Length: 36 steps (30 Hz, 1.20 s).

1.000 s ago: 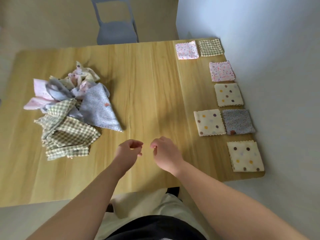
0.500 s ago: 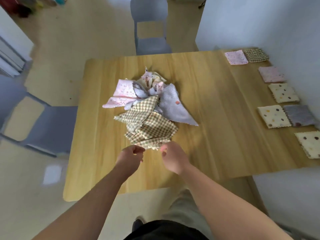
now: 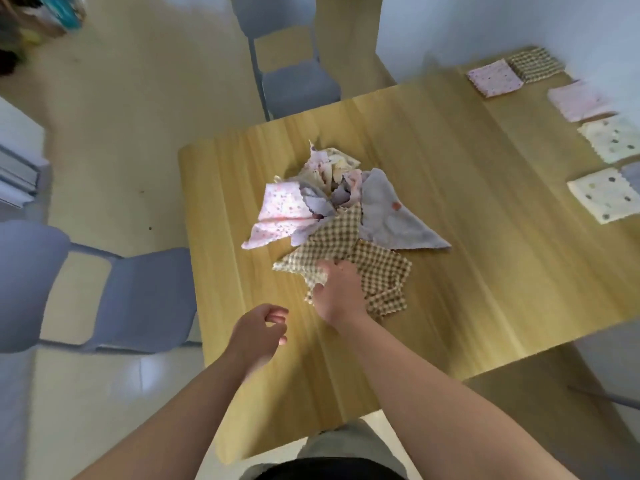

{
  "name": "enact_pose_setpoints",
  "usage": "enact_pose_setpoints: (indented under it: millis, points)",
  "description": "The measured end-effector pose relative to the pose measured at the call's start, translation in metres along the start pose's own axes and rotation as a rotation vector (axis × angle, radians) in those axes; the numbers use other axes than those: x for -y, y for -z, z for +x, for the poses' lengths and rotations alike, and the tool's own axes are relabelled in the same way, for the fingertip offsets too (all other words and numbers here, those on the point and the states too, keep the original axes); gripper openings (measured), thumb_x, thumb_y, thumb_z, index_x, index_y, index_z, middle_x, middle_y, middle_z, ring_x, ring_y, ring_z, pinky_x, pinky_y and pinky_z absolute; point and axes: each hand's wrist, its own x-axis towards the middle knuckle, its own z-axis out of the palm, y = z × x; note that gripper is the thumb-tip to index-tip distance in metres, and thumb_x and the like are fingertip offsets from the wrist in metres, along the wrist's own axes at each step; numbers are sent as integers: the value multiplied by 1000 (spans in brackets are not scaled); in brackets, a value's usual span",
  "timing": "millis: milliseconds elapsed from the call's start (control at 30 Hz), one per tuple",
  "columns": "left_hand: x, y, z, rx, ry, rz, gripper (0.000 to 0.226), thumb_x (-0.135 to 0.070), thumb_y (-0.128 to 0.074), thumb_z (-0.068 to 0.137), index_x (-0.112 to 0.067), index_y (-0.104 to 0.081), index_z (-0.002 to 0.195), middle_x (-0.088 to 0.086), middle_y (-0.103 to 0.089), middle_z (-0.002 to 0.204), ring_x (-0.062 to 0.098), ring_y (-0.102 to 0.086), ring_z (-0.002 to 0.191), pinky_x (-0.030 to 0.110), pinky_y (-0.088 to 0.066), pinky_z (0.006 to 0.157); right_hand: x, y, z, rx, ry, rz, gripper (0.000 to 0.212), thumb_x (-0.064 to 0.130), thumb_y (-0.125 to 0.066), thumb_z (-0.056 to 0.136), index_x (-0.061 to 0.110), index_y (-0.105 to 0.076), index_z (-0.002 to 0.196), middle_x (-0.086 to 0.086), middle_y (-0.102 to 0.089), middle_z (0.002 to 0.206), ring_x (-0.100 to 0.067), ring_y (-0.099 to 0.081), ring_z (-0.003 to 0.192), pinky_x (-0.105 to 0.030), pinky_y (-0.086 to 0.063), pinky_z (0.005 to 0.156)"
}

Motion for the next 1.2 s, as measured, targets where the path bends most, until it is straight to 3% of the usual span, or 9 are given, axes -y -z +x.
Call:
enact_pose_setpoints:
  millis: [233, 367, 467, 600, 667, 767, 900, 1067, 1200]
  points:
    - [7, 49, 49, 3, -6, -14, 25, -6, -51, 97, -23, -66, 108, -3, -65, 109, 19, -72, 86, 45, -56, 81, 17, -18, 6, -127, -205, -78, 50, 28, -46, 101, 16, -43, 150, -8, -32, 156, -31, -30, 141, -44, -26, 119]
    - [4, 56, 87, 134, -62, 57, 27, -5, -59, 91, -27, -66, 104, -3, -68, 107, 20, -68, 93, 42, -57, 83, 25, -29, 9, -242, -250, -37, 45, 22, -49, 100, 10, -54, 143, -8, -47, 149, -31, -39, 137, -40, -27, 118]
    - [9, 61, 118, 215, -309, 244, 30, -12, -67, 89, -29, -62, 114, -6, -65, 114, 11, -63, 92, 36, -56, 84, 42, -44, 5, -454, -213, -8, 38, 12, -57, 96, 10, -66, 132, -7, -63, 132, -29, -54, 124, -37, -37, 111]
    - [5, 68, 148, 309, -583, 389, 60, -28, -81, 82, -19, -52, 133, 0, -52, 126, 20, -58, 107, 40, -51, 96, 88, -56, -9, -719, -152, 73, 37, -1, -65, 85, 6, -70, 122, -4, -66, 114, -19, -63, 102, -22, -47, 93]
    - [-4, 79, 152, 327, -633, 366, 67, -41, -83, 80, -19, -51, 134, -1, -50, 126, 18, -55, 109, 37, -51, 94, 116, -62, -19, -759, -157, 155, 43, -2, -68, 83, 7, -67, 125, 2, -59, 112, -12, -64, 93, -14, -49, 86]
    - [-20, 88, 149, 386, -790, 390, 52, -36, -77, 86, -15, -58, 130, -2, -58, 120, 18, -56, 111, 31, -47, 94, 143, -66, -35, -860, -200, 202, 43, -2, -68, 84, 12, -66, 124, 7, -55, 113, -4, -63, 85, -9, -46, 79]
    - [-27, 108, 136, 418, -991, 454, 28, -30, -63, 98, -9, -67, 117, 1, -66, 105, 20, -65, 96, 32, -49, 82, 168, -73, -59, -977, -265, 153, 30, 5, -68, 87, 15, -70, 115, 9, -57, 109, -5, -62, 81, -14, -48, 77]
    - [-24, 134, 126, 465, -1112, 471, 26, -31, -60, 100, -9, -68, 109, 3, -70, 103, 19, -66, 95, 35, -50, 77, 184, -88, -94, -1103, -302, 56, 13, 9, -68, 90, 13, -74, 101, 3, -63, 101, -7, -61, 74, -10, -46, 70]
    - [-28, 156, 113, 484, -1194, 438, 15, -31, -57, 102, -17, -61, 101, -6, -64, 81, 4, -58, 69, 16, -41, 58, 196, -104, -115, -1195, -356, 40, 10, 12, -65, 93, 13, -74, 97, 1, -61, 105, -12, -61, 75, -23, -50, 69]
